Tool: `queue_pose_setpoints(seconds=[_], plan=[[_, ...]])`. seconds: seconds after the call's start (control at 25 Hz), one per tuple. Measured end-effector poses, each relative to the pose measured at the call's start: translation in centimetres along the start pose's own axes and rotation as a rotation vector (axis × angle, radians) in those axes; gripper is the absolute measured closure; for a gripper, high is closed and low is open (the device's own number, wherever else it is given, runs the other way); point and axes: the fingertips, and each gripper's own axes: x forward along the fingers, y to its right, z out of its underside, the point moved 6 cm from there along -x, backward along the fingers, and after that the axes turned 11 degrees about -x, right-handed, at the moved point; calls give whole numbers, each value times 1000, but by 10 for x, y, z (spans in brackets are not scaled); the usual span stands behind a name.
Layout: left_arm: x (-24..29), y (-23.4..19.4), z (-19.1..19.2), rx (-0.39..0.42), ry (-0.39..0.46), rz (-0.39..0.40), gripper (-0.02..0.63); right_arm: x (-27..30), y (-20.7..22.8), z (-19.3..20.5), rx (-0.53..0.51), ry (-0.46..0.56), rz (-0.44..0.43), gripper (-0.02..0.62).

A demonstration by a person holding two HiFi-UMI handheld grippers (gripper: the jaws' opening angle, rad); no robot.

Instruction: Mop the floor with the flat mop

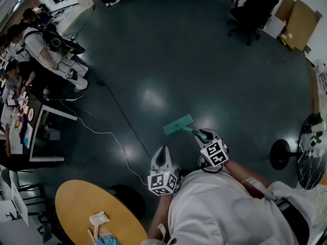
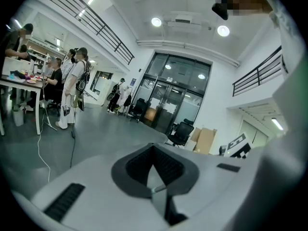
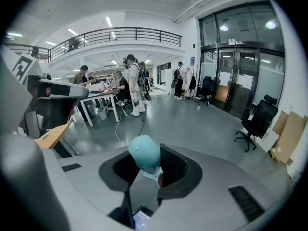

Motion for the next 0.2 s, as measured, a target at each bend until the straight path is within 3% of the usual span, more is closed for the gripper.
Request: queue_pose_setpoints(seconds=[0.2], plan=[[1,0,-1,6,-2,3,601,0,-2,-2,-12,2,-6,483]])
